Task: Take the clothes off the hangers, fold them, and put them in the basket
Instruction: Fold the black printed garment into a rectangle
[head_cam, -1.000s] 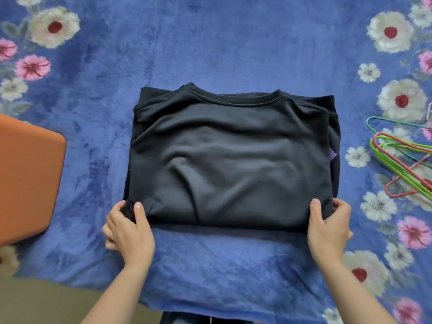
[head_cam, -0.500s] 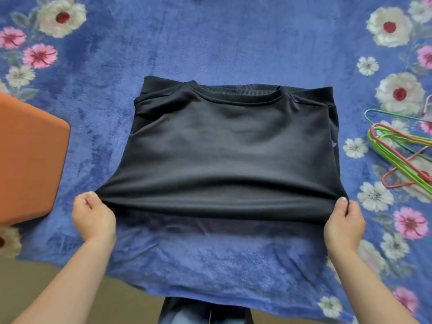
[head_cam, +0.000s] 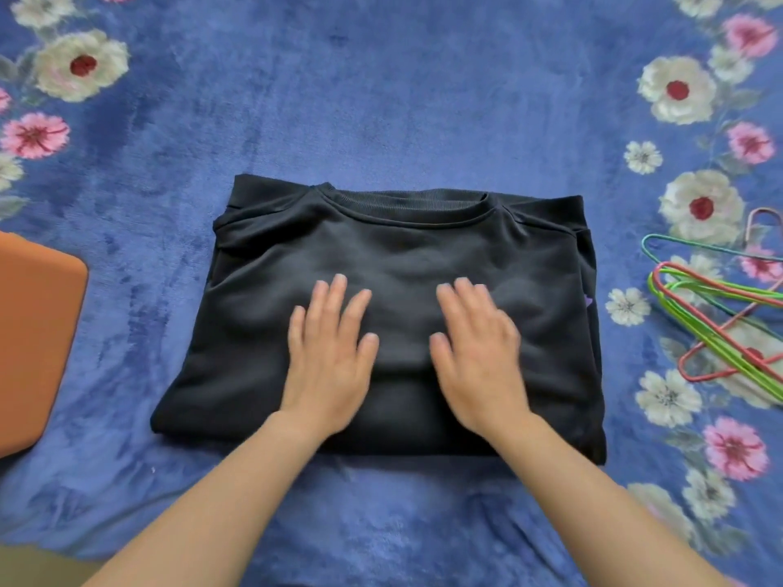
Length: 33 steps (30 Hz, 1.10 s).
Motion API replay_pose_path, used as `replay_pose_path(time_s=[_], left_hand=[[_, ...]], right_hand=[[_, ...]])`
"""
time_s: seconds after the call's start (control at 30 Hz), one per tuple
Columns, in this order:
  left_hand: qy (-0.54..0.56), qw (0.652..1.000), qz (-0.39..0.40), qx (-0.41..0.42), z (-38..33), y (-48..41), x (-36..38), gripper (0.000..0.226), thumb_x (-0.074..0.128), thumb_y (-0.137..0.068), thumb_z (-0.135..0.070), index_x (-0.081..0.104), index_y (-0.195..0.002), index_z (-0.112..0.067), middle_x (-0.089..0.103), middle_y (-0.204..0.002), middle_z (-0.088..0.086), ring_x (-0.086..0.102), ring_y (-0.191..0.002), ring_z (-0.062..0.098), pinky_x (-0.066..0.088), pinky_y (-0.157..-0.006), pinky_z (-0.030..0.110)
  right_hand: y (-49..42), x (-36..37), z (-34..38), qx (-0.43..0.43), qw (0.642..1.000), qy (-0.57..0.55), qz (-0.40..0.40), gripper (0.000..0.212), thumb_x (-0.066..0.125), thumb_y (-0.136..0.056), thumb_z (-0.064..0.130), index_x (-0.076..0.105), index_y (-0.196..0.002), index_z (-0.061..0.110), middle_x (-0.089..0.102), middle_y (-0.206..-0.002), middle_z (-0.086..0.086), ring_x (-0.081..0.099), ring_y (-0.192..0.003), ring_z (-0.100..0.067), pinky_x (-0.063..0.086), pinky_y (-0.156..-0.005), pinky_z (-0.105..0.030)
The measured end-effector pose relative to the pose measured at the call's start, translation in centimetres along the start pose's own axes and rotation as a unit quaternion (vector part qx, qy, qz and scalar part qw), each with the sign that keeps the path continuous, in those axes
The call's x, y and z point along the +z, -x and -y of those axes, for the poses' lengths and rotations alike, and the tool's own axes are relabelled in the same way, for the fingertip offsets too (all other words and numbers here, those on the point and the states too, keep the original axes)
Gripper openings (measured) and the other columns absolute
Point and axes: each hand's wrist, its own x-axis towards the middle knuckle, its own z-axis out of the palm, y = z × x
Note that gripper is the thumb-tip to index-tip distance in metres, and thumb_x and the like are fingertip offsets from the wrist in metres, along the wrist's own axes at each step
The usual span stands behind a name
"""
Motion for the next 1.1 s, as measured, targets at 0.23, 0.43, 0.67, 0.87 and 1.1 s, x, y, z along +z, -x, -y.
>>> replay_pose_path(time_s=[0.23, 0.43, 0.67, 0.87, 1.1], left_hand=[[-0.085, 0.993, 0.038, -0.068, 2.8, -4.9, 2.8, 0.065, 0.021, -0.096, -0.056, 0.017, -0.155, -0.029, 0.007, -0.162, 0.018, 0.003, -0.148, 0.039, 0.009, -0.115, 0.059], [-0.084, 0.991, 0.038, -0.102, 3.3, -6.9, 2.1, 0.066, 0.017, -0.097, -0.052, 0.017, -0.156, -0.022, 0.01, -0.161, 0.019, 0.007, -0.148, 0.037, 0.01, -0.116, 0.058], [-0.042, 0.997, 0.041, 0.043, -8.1, -2.2, 5.2, 0.059, 0.032, -0.098, -0.038, 0.032, -0.151, -0.011, 0.02, -0.158, 0.022, 0.02, -0.147, 0.037, 0.018, -0.114, 0.051], [0.041, 0.981, 0.136, 0.136, -17.5, 1.1, 7.6, 0.067, 0.036, -0.096, -0.049, 0.034, -0.15, -0.011, 0.02, -0.16, 0.016, 0.016, -0.149, 0.029, 0.015, -0.116, 0.045], [0.018, 0.955, 0.23, 0.187, -18.6, 4.5, 7.8, 0.104, 0.058, -0.065, -0.05, 0.028, -0.15, 0.0, 0.013, -0.16, 0.021, 0.01, -0.15, 0.032, 0.01, -0.117, 0.041]], right_hand=[[-5.0, 2.5, -5.7, -0.053, 0.978, 0.154, 0.133, 0.058, 0.025, -0.097, 0.052, 0.026, -0.152, 0.033, 0.024, -0.161, -0.002, 0.02, -0.148, -0.026, 0.012, -0.117, -0.051], [-8.4, 0.3, -11.2, 0.02, 0.971, 0.189, 0.143, 0.061, 0.008, -0.096, 0.053, 0.007, -0.155, 0.035, 0.003, -0.164, 0.005, 0.0, -0.151, -0.02, -0.009, -0.117, -0.045], [-6.1, -2.6, -15.7, 0.197, 0.978, 0.067, 0.013, 0.064, 0.045, -0.095, 0.049, 0.029, -0.152, 0.024, 0.031, -0.154, -0.011, 0.028, -0.141, -0.03, 0.025, -0.108, -0.05], [-7.6, -4.9, -16.6, 0.331, 0.926, -0.178, 0.018, 0.055, 0.066, -0.071, 0.053, 0.054, -0.113, 0.02, 0.06, -0.102, -0.005, 0.061, -0.096, -0.028, 0.05, -0.091, -0.045], [-8.6, -6.3, -15.8, 0.394, 0.84, -0.347, 0.135, 0.027, 0.082, -0.073, 0.035, 0.067, -0.082, 0.015, 0.066, -0.066, 0.003, 0.058, -0.059, -0.015, 0.044, -0.056, -0.028]])
